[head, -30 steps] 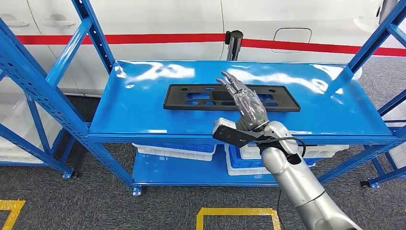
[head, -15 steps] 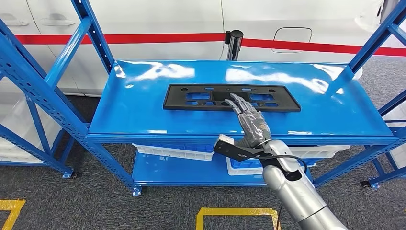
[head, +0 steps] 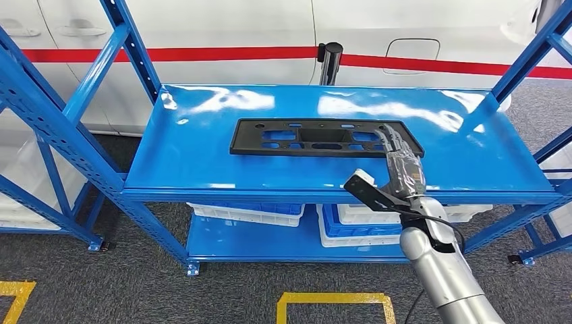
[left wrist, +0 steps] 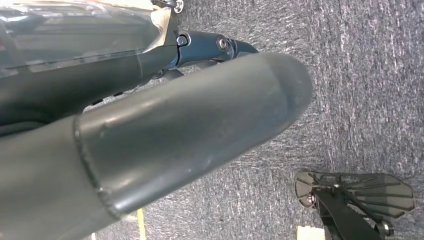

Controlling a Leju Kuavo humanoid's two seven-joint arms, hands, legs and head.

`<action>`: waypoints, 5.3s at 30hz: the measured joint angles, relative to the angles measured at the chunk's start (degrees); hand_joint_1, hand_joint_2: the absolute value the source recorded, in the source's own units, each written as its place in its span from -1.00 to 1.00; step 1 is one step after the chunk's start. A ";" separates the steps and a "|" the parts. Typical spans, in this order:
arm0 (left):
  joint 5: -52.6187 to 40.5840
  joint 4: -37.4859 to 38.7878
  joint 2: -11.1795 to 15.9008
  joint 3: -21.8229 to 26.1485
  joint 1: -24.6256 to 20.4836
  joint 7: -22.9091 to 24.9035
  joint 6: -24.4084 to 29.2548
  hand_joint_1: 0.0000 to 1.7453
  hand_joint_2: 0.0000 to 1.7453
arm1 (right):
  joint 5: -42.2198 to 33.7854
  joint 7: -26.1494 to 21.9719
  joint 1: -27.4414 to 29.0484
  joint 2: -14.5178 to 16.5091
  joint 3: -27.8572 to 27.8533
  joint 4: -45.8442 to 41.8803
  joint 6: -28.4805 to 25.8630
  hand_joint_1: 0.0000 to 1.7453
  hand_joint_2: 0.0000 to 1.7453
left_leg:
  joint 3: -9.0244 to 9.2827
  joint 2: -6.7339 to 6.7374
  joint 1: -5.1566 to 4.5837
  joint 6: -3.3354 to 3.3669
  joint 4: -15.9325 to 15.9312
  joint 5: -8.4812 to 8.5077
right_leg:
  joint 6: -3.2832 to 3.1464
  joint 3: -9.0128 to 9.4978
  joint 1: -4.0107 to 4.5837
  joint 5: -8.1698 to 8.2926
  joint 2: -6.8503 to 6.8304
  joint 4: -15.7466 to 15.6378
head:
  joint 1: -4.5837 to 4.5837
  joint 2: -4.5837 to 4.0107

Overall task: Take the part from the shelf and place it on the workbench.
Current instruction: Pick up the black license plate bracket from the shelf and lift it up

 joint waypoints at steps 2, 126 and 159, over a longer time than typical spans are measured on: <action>-0.39 0.00 0.00 -0.03 -0.03 -0.11 -0.13 -1.00 -1.00 | 0.31 0.07 0.81 -0.14 -1.29 0.00 -0.40 -1.00 1.00 | 0.00 0.00 0.00 0.00 0.00 -0.01 | 0.00 -0.02 0.00 0.00 0.00 0.00 | 0.01 0.00; 2.34 -0.04 -4.09 11.11 -0.03 -21.67 -1.71 -1.00 -1.00 | 32.81 1.17 -8.34 18.91 2.03 0.48 -5.68 1.00 1.00 | 0.17 0.00 -0.01 0.09 0.01 -0.13 | 0.05 0.13 -0.01 -0.18 -0.02 0.03 | 0.01 0.00; 1.72 -0.11 -4.09 13.75 -1.58 -18.47 -7.99 -1.00 -1.00 | 10.24 -0.40 -11.26 4.57 -3.32 -23.23 -4.67 1.00 1.00 | 0.18 0.00 -0.07 0.09 0.01 -0.13 | 0.06 0.22 -0.07 -0.18 -0.03 0.02 | 0.01 0.00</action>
